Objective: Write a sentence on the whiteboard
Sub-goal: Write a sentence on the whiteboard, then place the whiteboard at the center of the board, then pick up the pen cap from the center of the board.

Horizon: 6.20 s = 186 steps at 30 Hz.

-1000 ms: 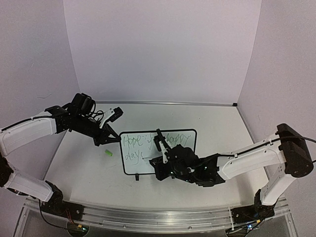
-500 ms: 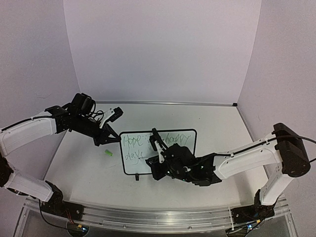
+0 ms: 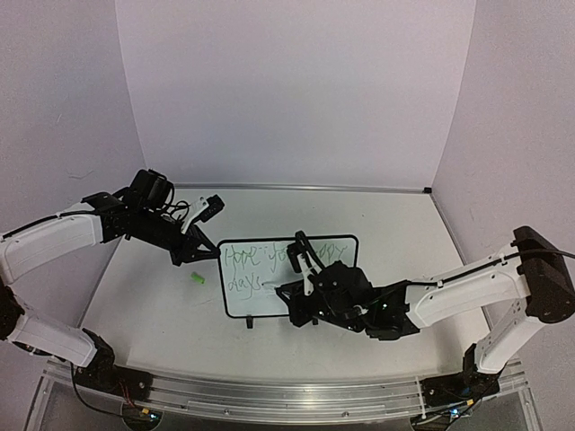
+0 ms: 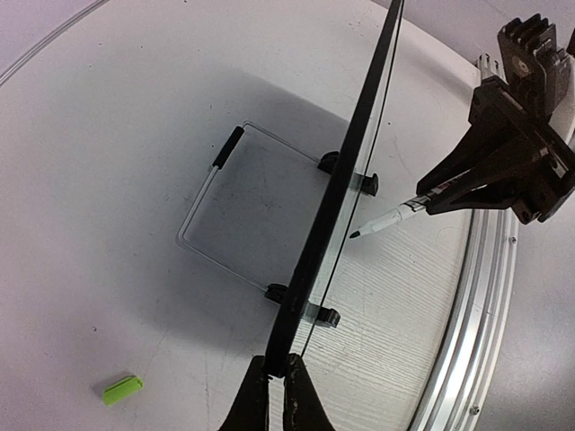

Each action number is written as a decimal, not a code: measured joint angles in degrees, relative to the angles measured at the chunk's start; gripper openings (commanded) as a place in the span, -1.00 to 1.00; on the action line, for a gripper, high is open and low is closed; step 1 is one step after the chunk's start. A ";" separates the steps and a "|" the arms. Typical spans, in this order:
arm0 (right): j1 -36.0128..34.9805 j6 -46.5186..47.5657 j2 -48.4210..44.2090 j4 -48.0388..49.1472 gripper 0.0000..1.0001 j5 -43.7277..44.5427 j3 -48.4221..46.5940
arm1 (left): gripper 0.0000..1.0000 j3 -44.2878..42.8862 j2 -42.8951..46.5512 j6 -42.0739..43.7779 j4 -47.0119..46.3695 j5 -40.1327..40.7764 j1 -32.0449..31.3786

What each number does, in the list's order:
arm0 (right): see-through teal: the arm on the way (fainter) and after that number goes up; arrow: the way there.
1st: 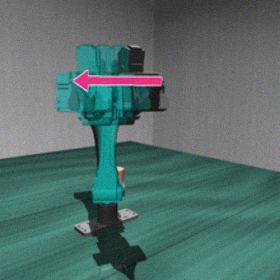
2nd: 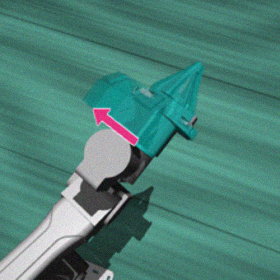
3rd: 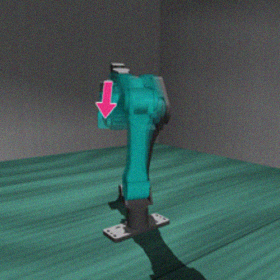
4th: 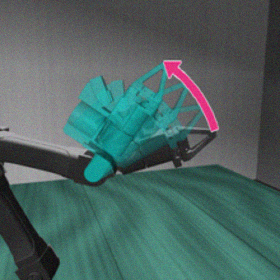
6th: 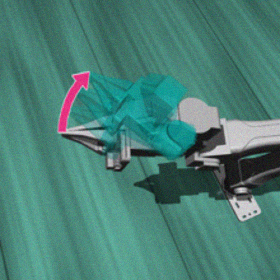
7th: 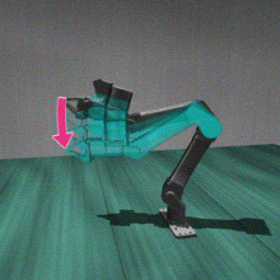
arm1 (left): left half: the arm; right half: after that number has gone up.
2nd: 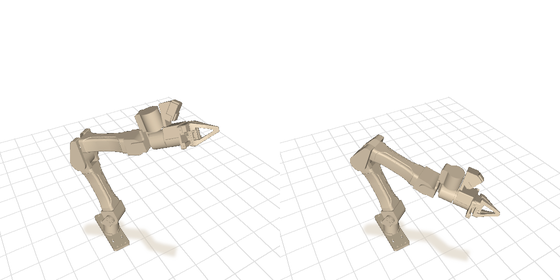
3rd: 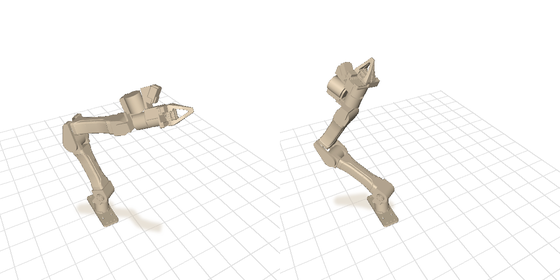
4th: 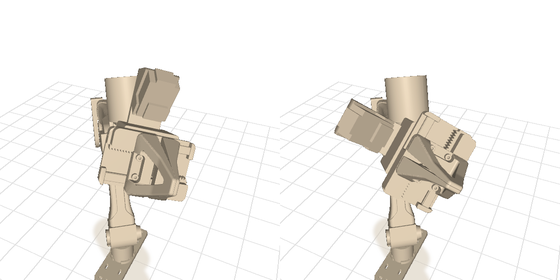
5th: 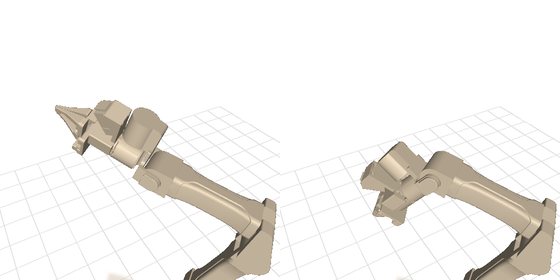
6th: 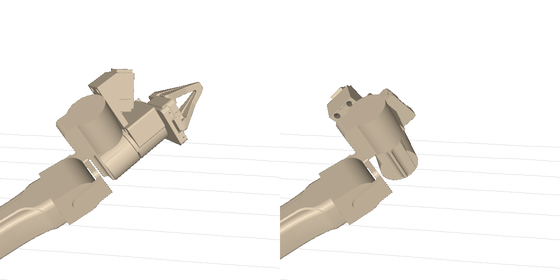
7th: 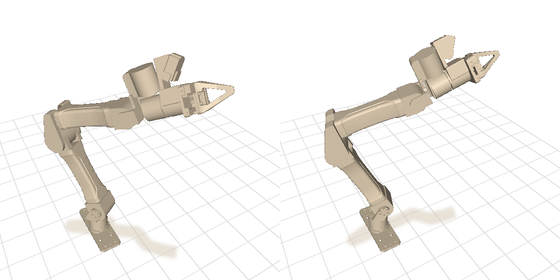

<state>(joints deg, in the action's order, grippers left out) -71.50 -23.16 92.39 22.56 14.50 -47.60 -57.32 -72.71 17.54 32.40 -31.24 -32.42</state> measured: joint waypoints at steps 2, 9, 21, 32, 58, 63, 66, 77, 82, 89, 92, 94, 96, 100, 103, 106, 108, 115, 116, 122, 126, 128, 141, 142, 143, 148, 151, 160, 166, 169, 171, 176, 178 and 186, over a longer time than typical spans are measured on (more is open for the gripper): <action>0.00 -0.08 0.02 -0.26 -1.00 0.02 0.01 | -1.00 0.00 0.00 0.00 -0.02 0.00 -0.04; 0.00 -0.47 0.63 -1.15 -1.00 0.84 -0.02 | -1.00 0.00 0.00 0.00 -0.04 0.00 -0.16; -0.04 -1.10 1.38 -2.81 -1.00 1.77 -0.64 | -1.00 0.00 -0.02 0.00 -0.08 0.00 -0.18; 0.00 2.80 -2.76 -1.22 -1.00 -0.67 1.00 | -0.57 0.00 -0.05 -0.47 0.36 1.37 -0.40; 12.65 15.19 -20.66 -18.57 -1.00 6.07 -12.80 | 0.39 -0.66 7.96 -14.93 -1.87 17.89 0.98; 22.09 15.06 -22.53 -22.84 -1.00 3.85 -13.26 | 0.38 -0.23 9.13 -30.15 -3.22 29.14 1.01; 27.12 14.41 -22.59 -24.72 -1.00 0.61 -13.24 | 0.34 2.93 9.64 -40.55 -4.50 34.05 1.04; 36.46 10.84 -22.86 -25.62 -1.00 -9.53 -7.72 | 0.24 18.85 0.62 -68.52 -13.63 33.04 0.92; 36.46 10.39 -24.20 -25.54 -1.00 -11.04 -5.46 | 0.23 20.33 -4.40 -72.97 -19.65 30.19 0.85; 36.46 9.57 -26.40 -24.12 -1.00 -11.56 -3.88 | 0.21 20.17 -10.66 -74.60 -24.31 28.63 0.85; 36.46 9.36 -27.08 -23.29 -1.00 -11.58 -3.40 | 0.20 20.15 -12.59 -74.64 -25.50 28.18 0.85; 36.46 9.28 -27.40 -23.03 -1.00 -11.59 -3.17 | 0.20 20.09 -13.64 -74.63 -26.37 28.05 0.85; 36.46 9.12 -27.49 -22.99 -1.00 -11.59 -3.10 | 0.18 19.76 -14.75 -74.62 -26.96 27.86 0.85; 36.46 8.69 -27.49 -22.95 -1.00 -11.61 -2.93 | 0.15 18.67 -16.86 -74.47 -28.57 27.78 0.85; 36.46 8.24 -27.49 -22.91 -1.00 -11.61 -2.85 | 0.12 17.70 -18.36 -74.01 -29.92 27.79 0.85; 36.46 7.93 -27.60 -22.75 -1.00 -11.61 -2.79 | 0.11 16.58 -19.68 -72.97 -30.43 27.89 0.85; 36.46 7.76 -27.93 -22.57 -1.00 -11.61 -2.43 | 0.11 15.56 -20.83 -72.15 -30.87 28.08 0.85; 36.46 7.03 -28.99 -22.59 -1.00 -11.56 -1.30 | 0.11 12.45 -24.51 -67.71 -33.33 28.84 0.87; 36.46 6.90 -29.11 -22.60 -1.00 -11.56 -1.16 | 0.12 12.16 -24.71 -66.97 -33.52 28.88 0.87; 36.46 6.29 -29.30 -22.60 -1.00 -11.54 -0.63 | 0.20 9.07 -24.00 -60.31 -33.44 28.79 0.98; 36.46 6.07 -29.52 -22.59 -1.00 -11.54 -0.24 | 0.20 7.35 -19.82 -53.66 -30.13 27.75 2.29; 36.46 5.97 -29.52 -22.57 -1.00 -11.56 -0.23 | 0.20 5.75 -18.51 -50.43 -27.69 27.22 3.89; 36.46 5.51 -29.52 -22.60 -1.00 -11.58 -0.23 | 0.19 -0.76 -23.85 -34.22 -12.52 25.19 8.51; 36.46 5.49 -29.52 -22.60 -1.00 -11.58 -0.23 | 0.19 -0.76 -24.35 -33.73 -11.83 25.18 8.48; 36.46 5.47 -29.52 -22.60 -1.00 -11.58 -0.23 | 0.19 -0.76 -24.85 -33.35 -11.12 25.16 8.47; 36.46 5.36 -29.52 -22.60 -1.00 -11.61 -0.23 | 0.19 -0.76 -26.28 -32.08 -9.60 24.80 8.47; 36.46 5.24 -29.50 -22.60 -1.00 -11.61 -0.23 | 0.18 -0.76 -26.86 -31.83 -9.36 24.28 8.47; 36.46 5.05 -28.98 -22.60 -1.00 -11.65 -0.23 | 0.13 -0.67 -28.47 -31.30 -8.60 22.39 8.47; 36.46 5.05 -28.98 -22.60 -1.00 -11.65 -0.23 | 0.04 0.21 -28.52 -31.50 -8.31 21.62 8.47; 36.46 5.05 -28.98 -22.60 -1.00 -11.63 -0.23 | -0.04 0.79 -28.50 -31.53 -8.34 21.20 8.47; 36.46 5.03 -28.98 -22.60 -1.00 -11.63 -0.23 | -0.09 0.84 -28.48 -31.70 -8.38 20.89 8.47; 36.46 5.03 -28.98 -22.60 -1.00 -11.60 -0.14 | -0.24 1.11 -28.39 -32.69 -8.39 21.42 8.47; 36.46 5.00 -28.98 -22.60 -1.00 -11.60 0.01 | -0.32 1.11 -28.39 -32.98 -8.34 21.99 8.47; 36.46 4.98 -29.31 -22.60 -1.00 -11.36 0.61 | -0.39 1.09 -28.42 -33.66 -7.86 22.76 8.37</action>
<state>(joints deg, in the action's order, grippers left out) -35.05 -18.18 63.09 -0.03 3.14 -46.99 -56.23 -101.13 -16.12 24.54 -8.48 -24.05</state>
